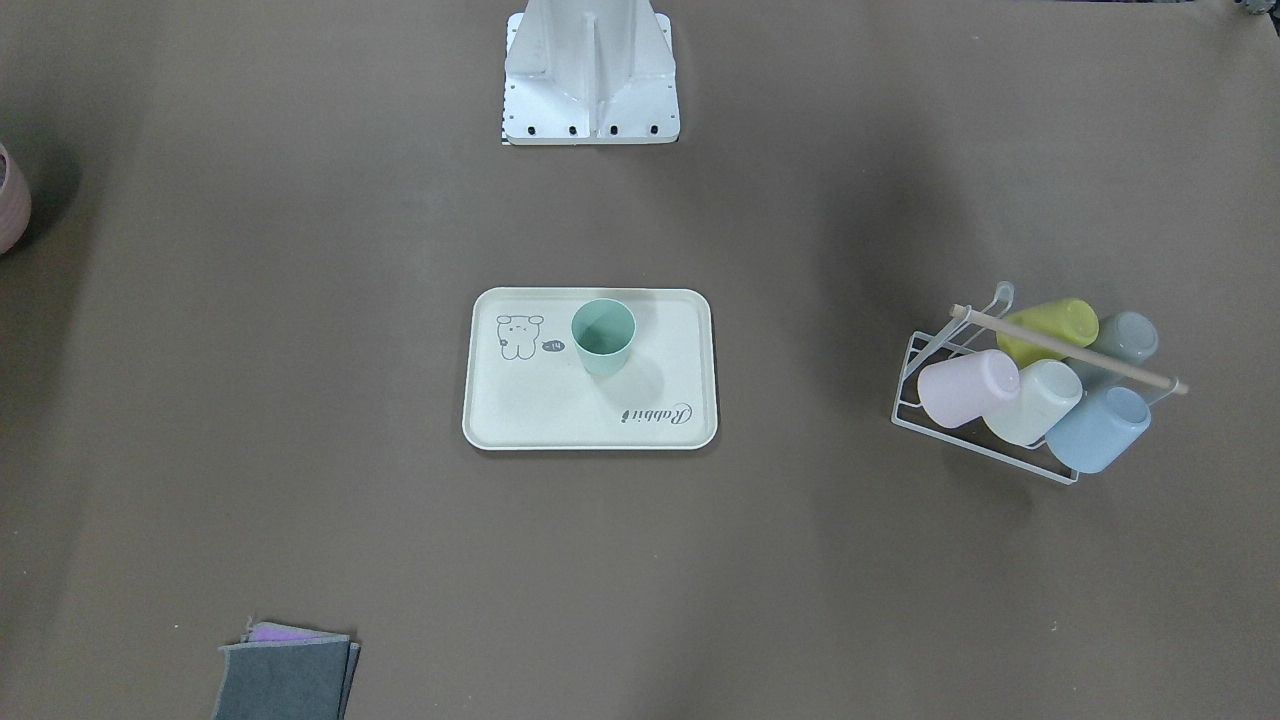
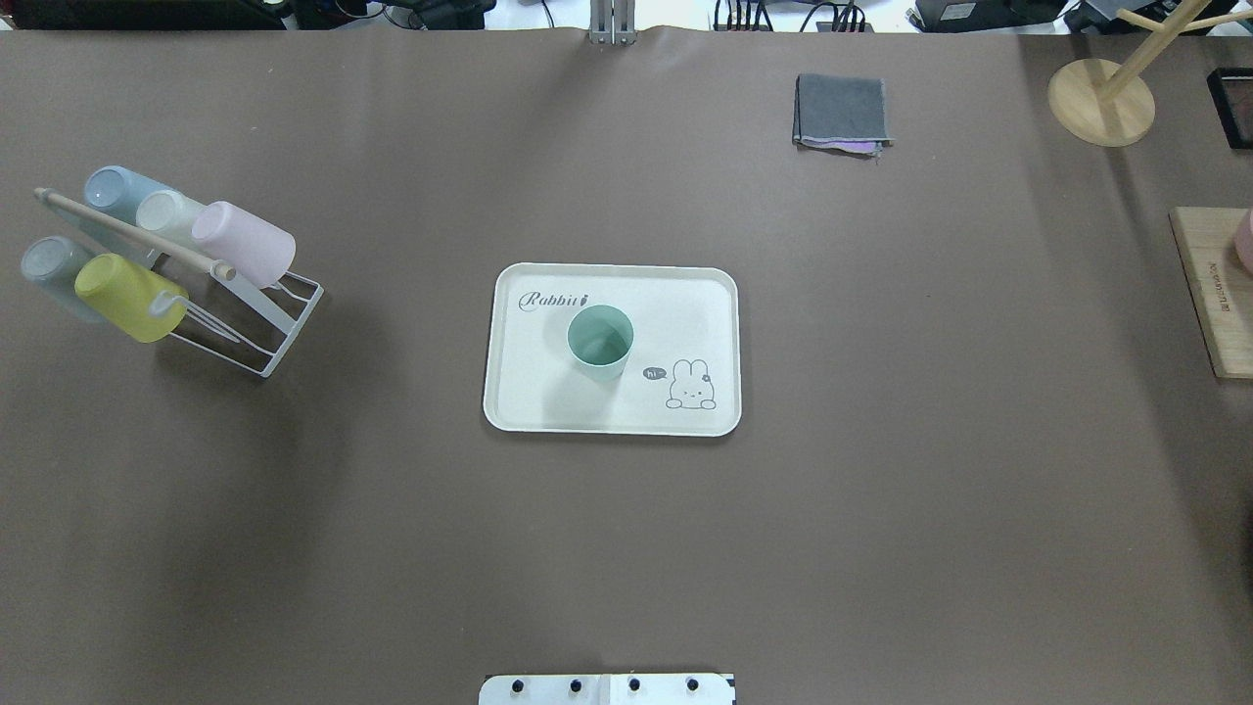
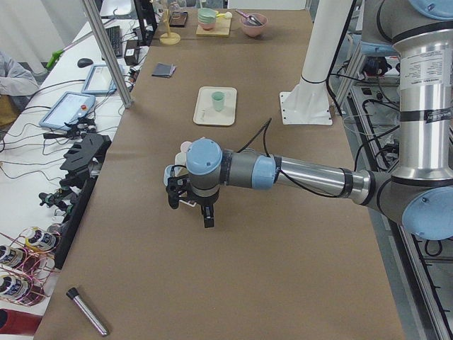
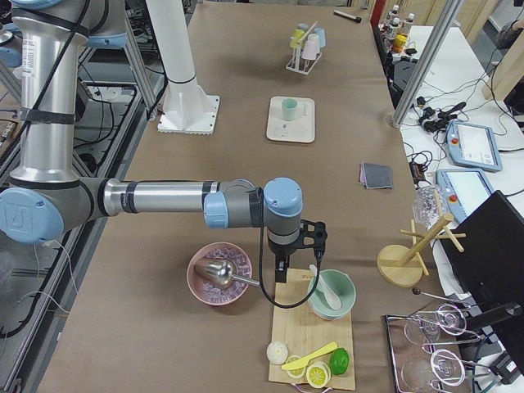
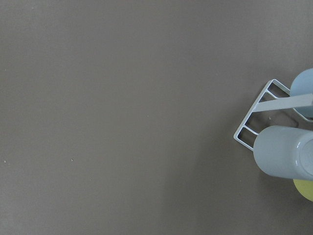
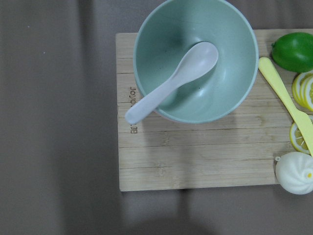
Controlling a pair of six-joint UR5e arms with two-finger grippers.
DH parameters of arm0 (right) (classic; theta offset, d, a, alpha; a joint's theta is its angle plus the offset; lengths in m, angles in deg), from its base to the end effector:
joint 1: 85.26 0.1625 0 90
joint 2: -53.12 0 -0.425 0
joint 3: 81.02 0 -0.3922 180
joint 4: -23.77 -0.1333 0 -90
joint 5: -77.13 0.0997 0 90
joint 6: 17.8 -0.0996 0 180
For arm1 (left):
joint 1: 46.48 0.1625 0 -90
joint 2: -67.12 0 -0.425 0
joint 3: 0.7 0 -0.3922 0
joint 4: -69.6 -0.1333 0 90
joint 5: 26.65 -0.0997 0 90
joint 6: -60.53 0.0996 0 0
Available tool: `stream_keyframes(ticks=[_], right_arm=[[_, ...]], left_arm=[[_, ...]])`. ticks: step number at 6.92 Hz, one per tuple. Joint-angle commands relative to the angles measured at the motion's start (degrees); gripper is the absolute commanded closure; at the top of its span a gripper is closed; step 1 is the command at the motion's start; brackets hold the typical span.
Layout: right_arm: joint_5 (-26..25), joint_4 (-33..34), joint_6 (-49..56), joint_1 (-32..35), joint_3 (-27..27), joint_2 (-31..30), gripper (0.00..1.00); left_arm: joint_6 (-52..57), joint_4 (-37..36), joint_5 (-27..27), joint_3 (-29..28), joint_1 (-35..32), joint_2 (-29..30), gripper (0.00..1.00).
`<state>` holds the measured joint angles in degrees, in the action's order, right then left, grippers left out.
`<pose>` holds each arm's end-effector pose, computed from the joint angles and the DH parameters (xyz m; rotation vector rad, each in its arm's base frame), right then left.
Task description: Pick up and place green cup on tray
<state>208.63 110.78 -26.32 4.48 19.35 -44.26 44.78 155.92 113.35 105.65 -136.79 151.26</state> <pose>0.0653 -0.4443 0.6273 0.0441 -0.7294 0.0999 -0.0594 -0.4485 0.5656 -0.0069 0.8803 -0.2102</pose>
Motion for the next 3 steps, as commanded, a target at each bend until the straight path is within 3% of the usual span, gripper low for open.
stream_keyframes(ticks=[1,3], right_arm=[[0.1,0.0,0.0,0.0,0.1,0.0,0.0],[0.1,0.0,0.0,0.0,0.1,-0.1,0.0]], left_arm=[[0.3,0.1,-0.4,-1.0,0.2,0.1,0.02],[-0.2,-1.9,-0.1,-1.3,0.0,0.0,0.02]])
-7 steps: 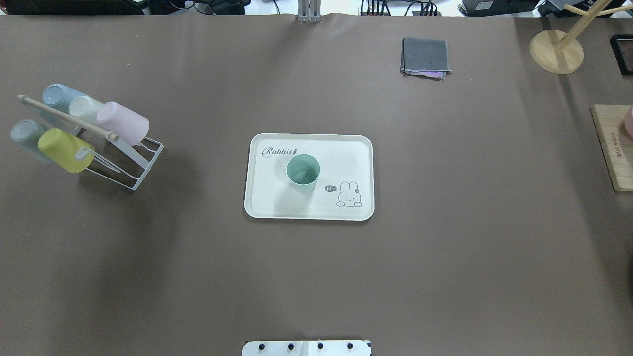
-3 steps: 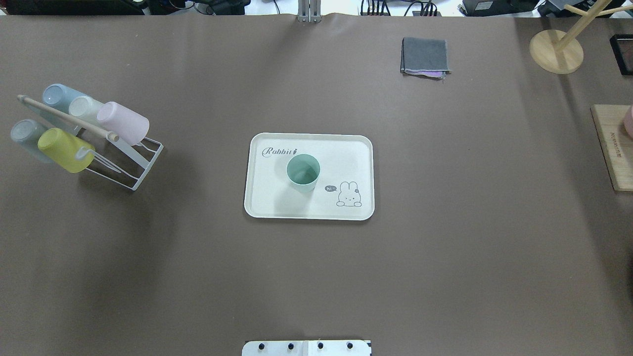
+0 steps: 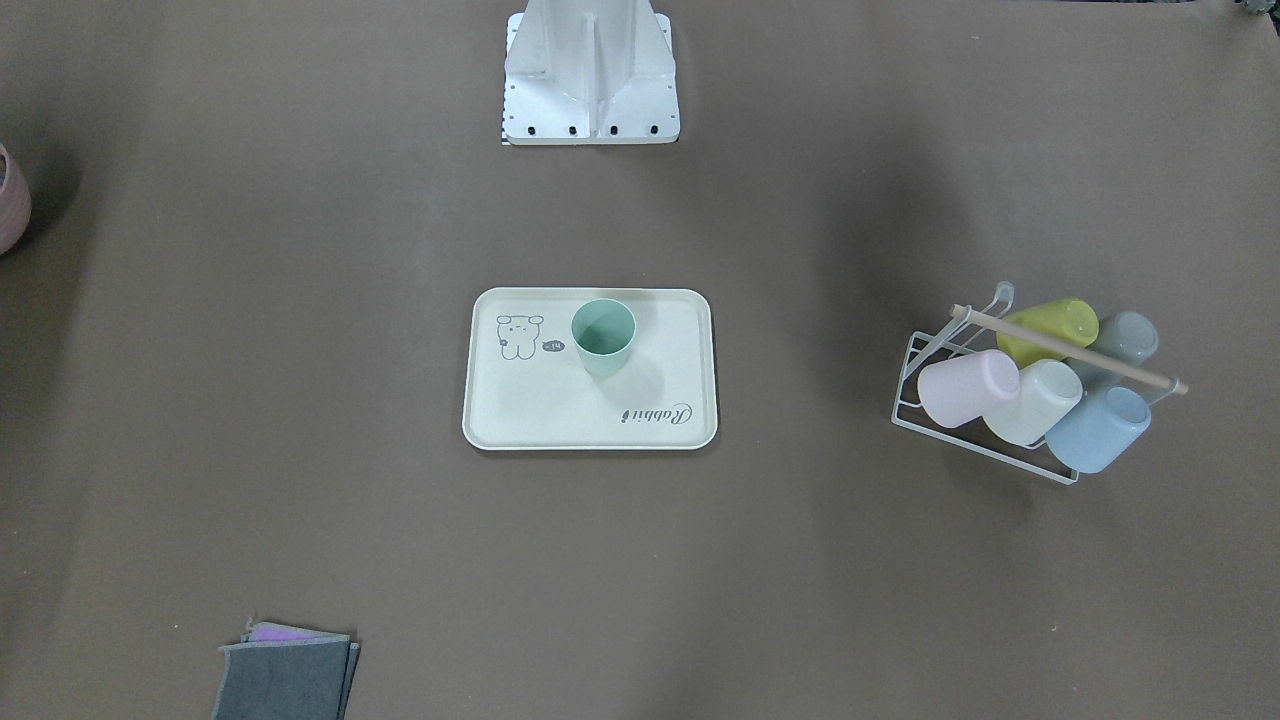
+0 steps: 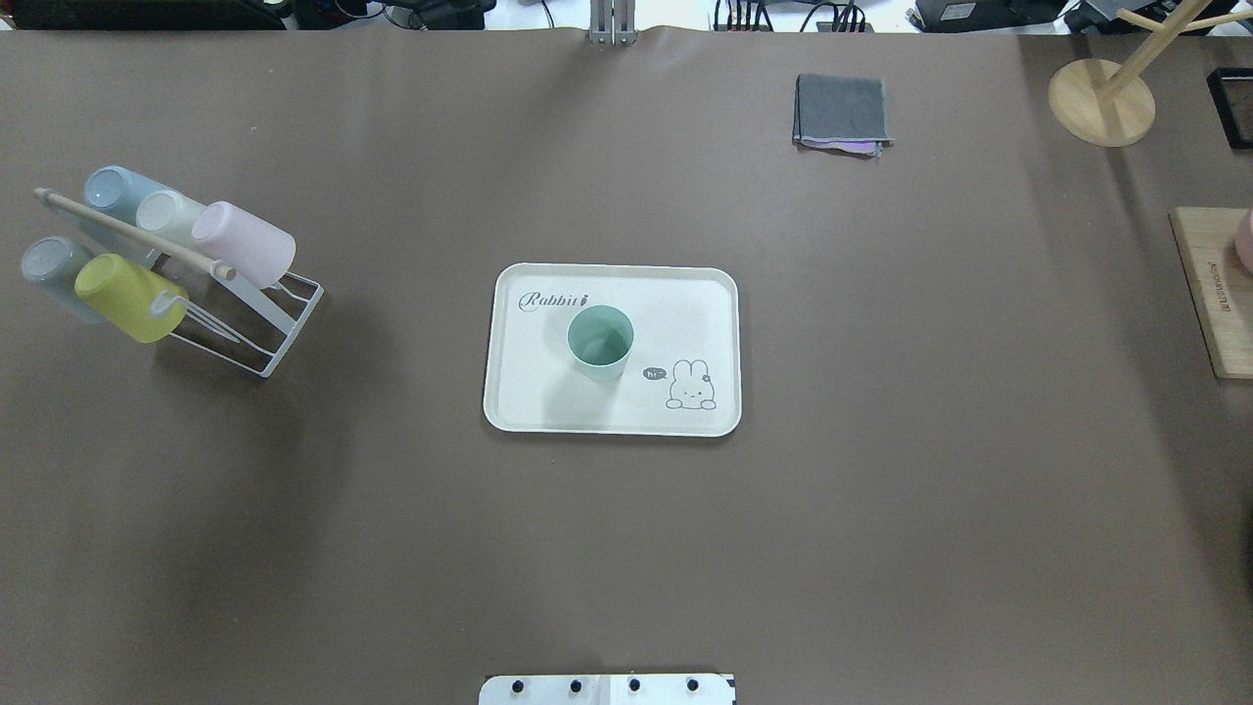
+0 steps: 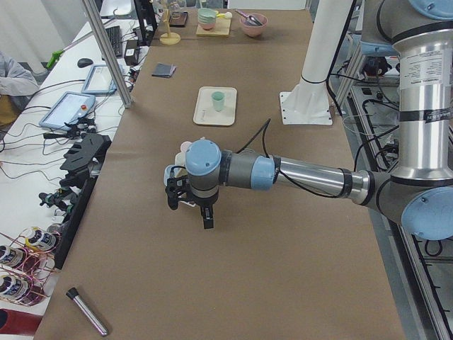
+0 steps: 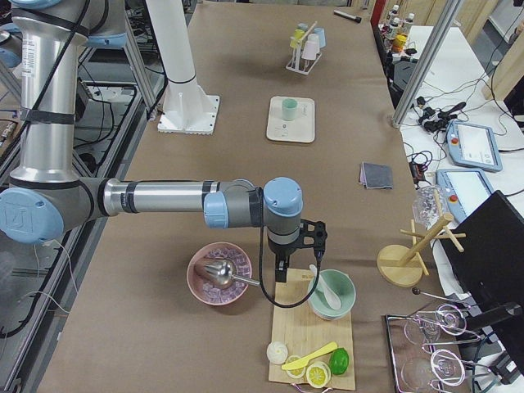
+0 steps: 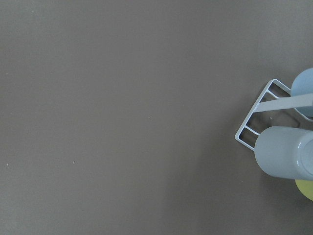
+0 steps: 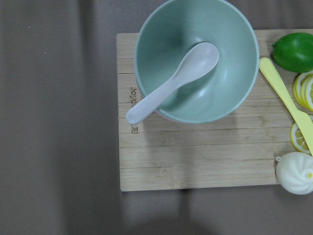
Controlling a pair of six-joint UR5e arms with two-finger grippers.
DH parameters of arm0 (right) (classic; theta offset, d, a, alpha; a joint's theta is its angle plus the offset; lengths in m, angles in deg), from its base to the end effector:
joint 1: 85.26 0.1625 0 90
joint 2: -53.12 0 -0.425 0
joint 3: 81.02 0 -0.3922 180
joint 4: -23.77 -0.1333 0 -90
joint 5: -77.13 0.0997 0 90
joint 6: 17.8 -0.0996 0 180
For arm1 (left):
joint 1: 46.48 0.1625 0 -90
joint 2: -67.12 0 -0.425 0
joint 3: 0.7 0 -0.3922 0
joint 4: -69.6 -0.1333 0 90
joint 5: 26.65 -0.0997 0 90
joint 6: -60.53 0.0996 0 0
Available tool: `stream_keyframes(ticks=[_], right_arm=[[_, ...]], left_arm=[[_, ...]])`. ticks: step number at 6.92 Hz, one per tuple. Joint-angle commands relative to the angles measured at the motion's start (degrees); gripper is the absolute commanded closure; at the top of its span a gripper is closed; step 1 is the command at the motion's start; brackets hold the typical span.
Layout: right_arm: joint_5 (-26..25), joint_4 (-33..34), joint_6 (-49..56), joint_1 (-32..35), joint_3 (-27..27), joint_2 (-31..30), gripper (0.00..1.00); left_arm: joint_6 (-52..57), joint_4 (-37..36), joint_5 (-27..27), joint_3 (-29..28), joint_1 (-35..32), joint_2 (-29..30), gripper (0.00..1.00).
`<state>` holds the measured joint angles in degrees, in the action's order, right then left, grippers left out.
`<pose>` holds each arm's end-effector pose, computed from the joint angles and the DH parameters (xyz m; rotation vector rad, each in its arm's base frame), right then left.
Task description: Pick up and place green cup on tray
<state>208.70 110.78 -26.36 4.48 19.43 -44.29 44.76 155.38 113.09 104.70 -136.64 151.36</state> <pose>0.0652 -0.4441 0.6268 0.0446 -0.7307 0.1002 -0.0585 -0.4492 0.5743 -0.0301 0.8733 -0.2191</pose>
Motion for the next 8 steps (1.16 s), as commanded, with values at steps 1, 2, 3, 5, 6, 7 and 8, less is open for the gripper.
stream_keyframes(ticks=[1,2,3,5,6,7,8], right_arm=[[0.0,0.0,0.0,0.0,0.0,-0.1,0.0],[0.0,0.0,0.0,0.0,0.0,-0.1,0.0],[-0.1,0.0,0.0,0.0,-0.1,-0.1,0.0],[-0.1,0.0,0.0,0.0,-0.3,0.0,0.0],[0.0,-0.1,0.0,0.0,-0.3,0.0,0.0],[-0.1,-0.1,0.0,0.0,-0.3,0.0,0.0],[-0.1,-0.1,0.0,0.0,-0.3,0.0,0.0]], left_arm=[[0.0,-2.7,0.2,-0.6,-0.1,-0.9,0.02],[0.0,-2.7,-0.3,-0.6,0.0,-0.9,0.02],[0.3,-2.4,-0.3,-0.7,0.0,-1.3,0.02],[0.6,-2.0,-0.2,-1.2,0.0,-1.6,0.02],[0.6,-2.1,-0.3,-0.7,0.1,-1.4,0.02],[0.5,-2.2,0.0,-0.4,-0.1,-1.7,0.02],[0.5,-2.3,0.3,-0.5,-0.1,-2.0,0.02]])
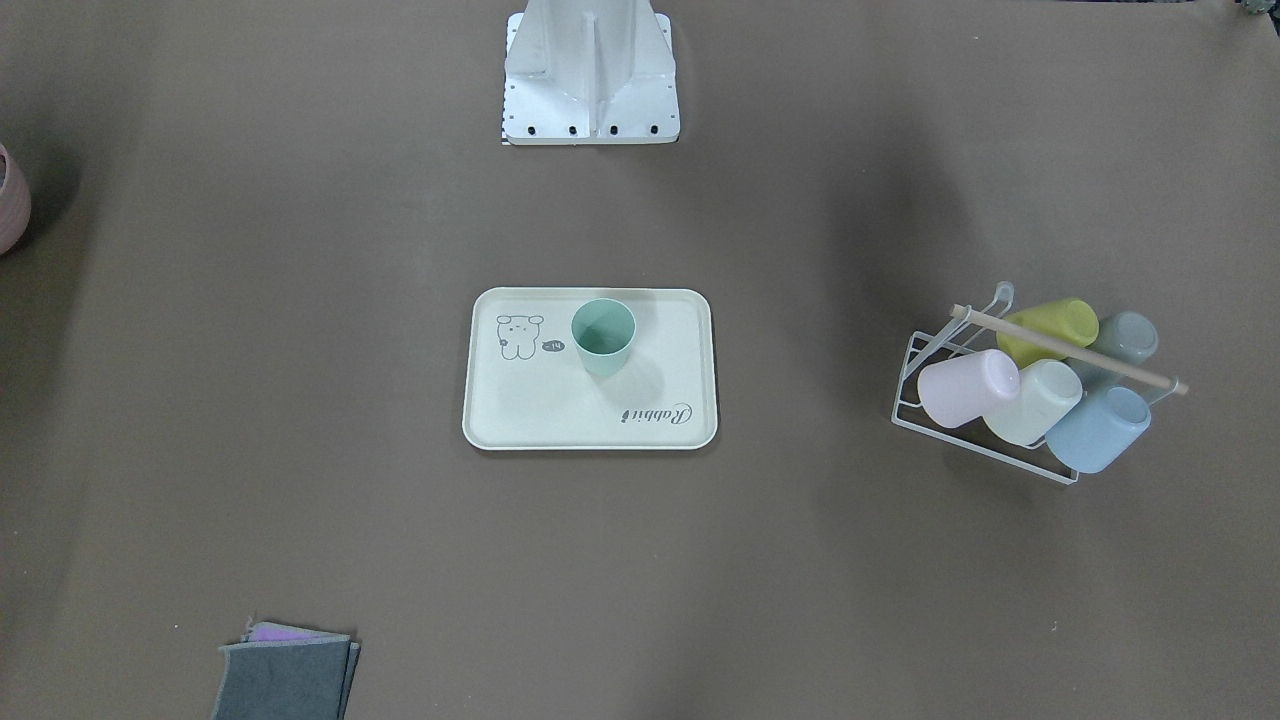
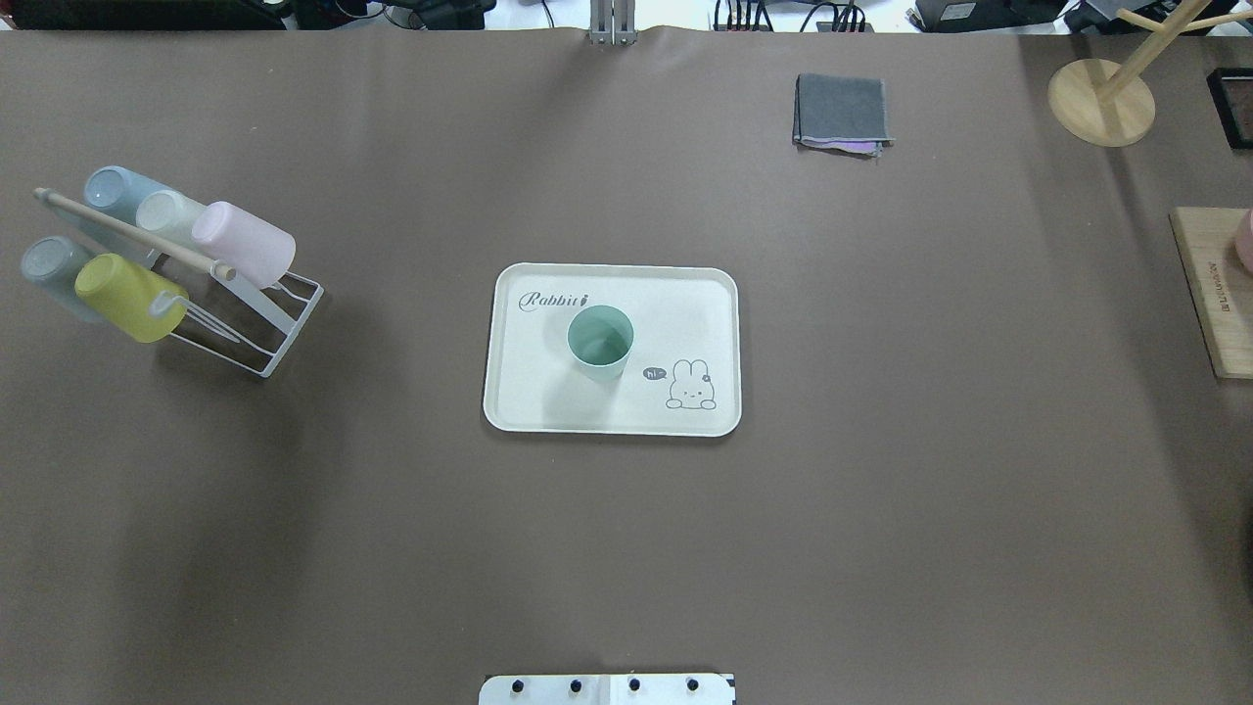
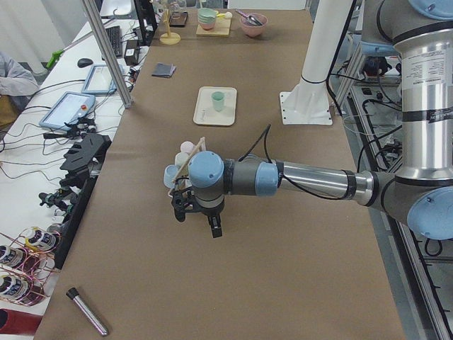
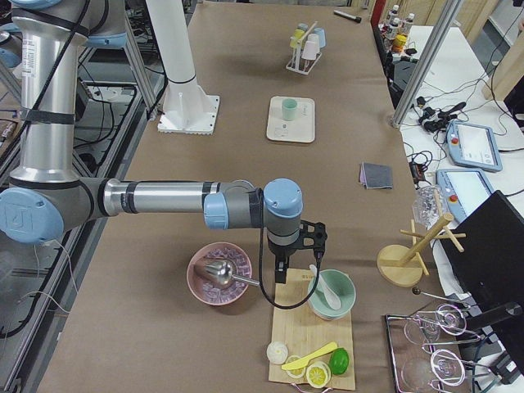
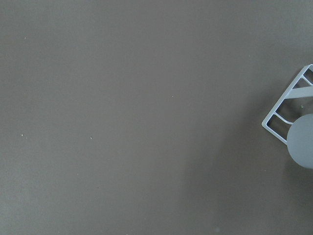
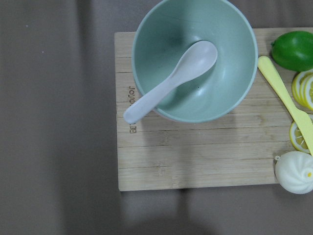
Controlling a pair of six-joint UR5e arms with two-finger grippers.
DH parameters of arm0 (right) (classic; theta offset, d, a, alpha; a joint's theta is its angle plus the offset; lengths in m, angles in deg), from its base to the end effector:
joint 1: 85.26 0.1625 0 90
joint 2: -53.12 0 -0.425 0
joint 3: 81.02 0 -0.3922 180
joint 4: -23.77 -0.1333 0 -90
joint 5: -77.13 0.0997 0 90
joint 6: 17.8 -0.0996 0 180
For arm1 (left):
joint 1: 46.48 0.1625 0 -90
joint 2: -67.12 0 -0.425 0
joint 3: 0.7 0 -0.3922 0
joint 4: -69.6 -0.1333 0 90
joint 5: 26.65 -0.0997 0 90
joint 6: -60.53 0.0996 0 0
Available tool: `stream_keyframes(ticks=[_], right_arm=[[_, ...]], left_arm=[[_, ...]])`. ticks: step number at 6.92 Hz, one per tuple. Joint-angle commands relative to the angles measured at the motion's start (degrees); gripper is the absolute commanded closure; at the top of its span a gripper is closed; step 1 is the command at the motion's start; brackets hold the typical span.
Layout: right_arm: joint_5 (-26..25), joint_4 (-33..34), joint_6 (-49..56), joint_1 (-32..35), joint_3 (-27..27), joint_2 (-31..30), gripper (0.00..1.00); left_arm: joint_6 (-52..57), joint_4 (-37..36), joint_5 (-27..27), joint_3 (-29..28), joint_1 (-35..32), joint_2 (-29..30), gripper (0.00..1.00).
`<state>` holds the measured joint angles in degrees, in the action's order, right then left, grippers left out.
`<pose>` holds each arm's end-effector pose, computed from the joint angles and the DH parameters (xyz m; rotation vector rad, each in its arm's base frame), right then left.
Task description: Pick up and place green cup on tray
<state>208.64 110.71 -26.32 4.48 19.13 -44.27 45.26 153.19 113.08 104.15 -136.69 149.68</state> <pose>0.0653 -0.4441 0.6292 0.0414 -0.7294 0.1009 -0.0589 -0.4345 0.5960 -0.0978 0.8649 -0.2454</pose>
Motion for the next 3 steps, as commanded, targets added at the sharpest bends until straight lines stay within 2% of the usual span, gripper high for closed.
stream_keyframes(ticks=[1,3], right_arm=[[0.1,0.0,0.0,0.0,0.0,0.0,0.0],[0.0,0.0,0.0,0.0,0.0,-0.1,0.0]], left_arm=[[0.0,0.1,0.5,0.5,-0.1,-0.2,0.02],[0.1,0.9,0.5,1.1,-0.1,0.2,0.02]])
